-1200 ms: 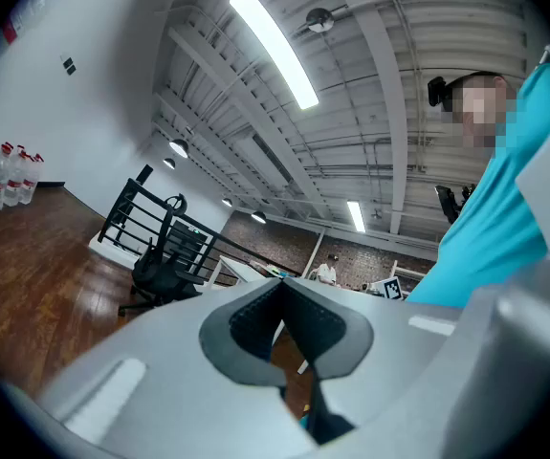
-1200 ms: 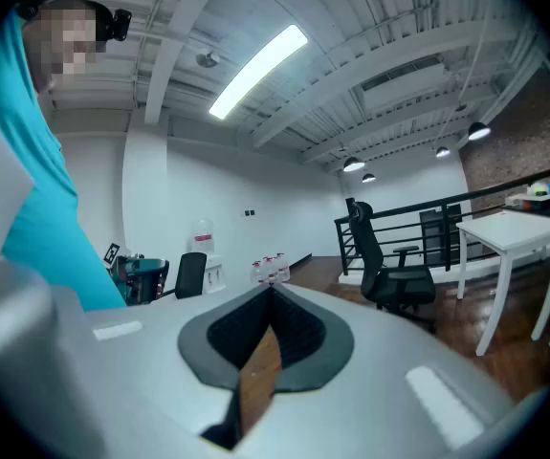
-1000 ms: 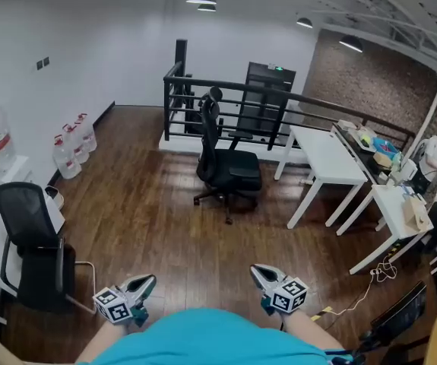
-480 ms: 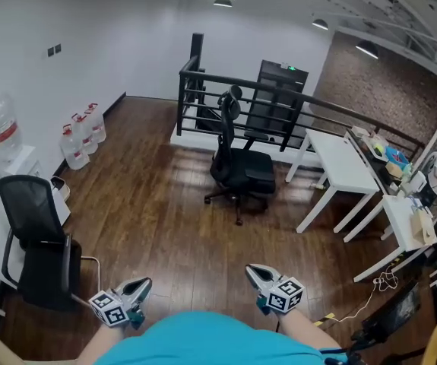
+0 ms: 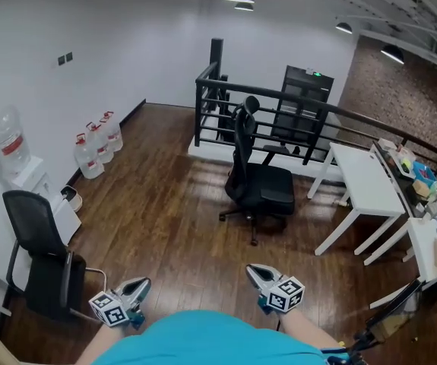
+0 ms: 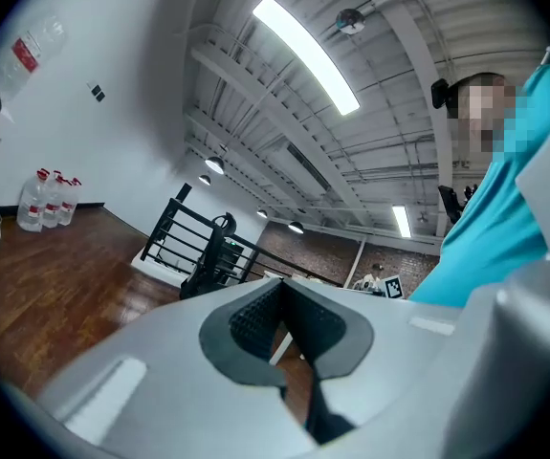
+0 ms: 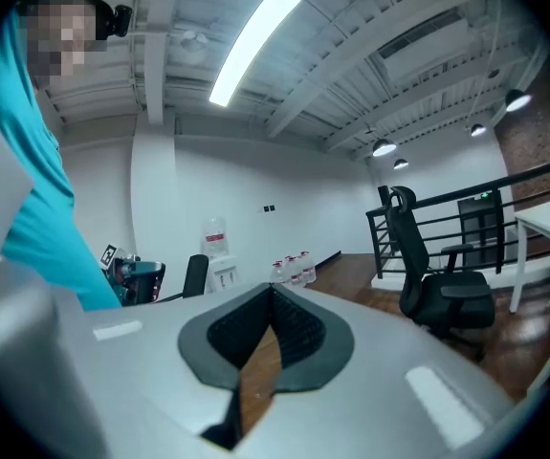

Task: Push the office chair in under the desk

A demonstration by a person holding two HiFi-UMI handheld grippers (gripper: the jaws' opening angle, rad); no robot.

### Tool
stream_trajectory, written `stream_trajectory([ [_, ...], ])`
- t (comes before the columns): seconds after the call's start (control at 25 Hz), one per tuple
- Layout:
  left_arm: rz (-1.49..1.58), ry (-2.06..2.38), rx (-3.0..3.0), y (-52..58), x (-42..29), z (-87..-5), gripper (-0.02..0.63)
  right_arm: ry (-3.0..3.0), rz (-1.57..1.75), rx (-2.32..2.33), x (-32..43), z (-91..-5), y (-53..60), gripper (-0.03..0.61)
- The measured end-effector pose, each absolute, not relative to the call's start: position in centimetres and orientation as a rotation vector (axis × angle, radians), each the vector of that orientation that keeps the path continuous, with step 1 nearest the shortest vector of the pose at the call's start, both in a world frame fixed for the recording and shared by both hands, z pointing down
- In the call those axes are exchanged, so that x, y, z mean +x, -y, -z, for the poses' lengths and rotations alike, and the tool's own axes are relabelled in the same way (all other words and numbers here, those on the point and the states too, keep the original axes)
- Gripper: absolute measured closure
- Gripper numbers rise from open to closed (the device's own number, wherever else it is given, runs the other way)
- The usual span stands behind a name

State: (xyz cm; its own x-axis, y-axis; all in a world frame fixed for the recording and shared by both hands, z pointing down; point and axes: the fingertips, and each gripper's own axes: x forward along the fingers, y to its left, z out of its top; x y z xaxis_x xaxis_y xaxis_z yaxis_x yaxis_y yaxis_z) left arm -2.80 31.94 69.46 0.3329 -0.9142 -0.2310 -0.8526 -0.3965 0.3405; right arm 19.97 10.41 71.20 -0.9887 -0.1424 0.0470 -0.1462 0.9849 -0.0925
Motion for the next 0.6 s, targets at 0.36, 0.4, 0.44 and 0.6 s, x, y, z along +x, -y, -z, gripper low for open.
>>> stream_trajectory([
  [0.36,0.576,1.632,2.386,-17.4,-5.6,-69.5,0.588,3.081,-0.030,0.191,17.0,-70.9,3.2,0.577],
  [0.4,0.568,1.623,2.390,-16.0,-6.1,-69.7,0.588,3.078,-0.024,0.194,16.6,-71.1,4.5,0.577],
  [0.44,0.566,1.609,2.402,-14.6,-6.6,-69.7,0.588,3.076,-0.016,0.200,16.1,-71.3,5.6,0.577],
  [0.6,0.590,1.535,2.464,-10.2,-10.9,-69.9,0.589,3.067,-0.004,0.268,12.1,-71.6,9.4,0.577],
])
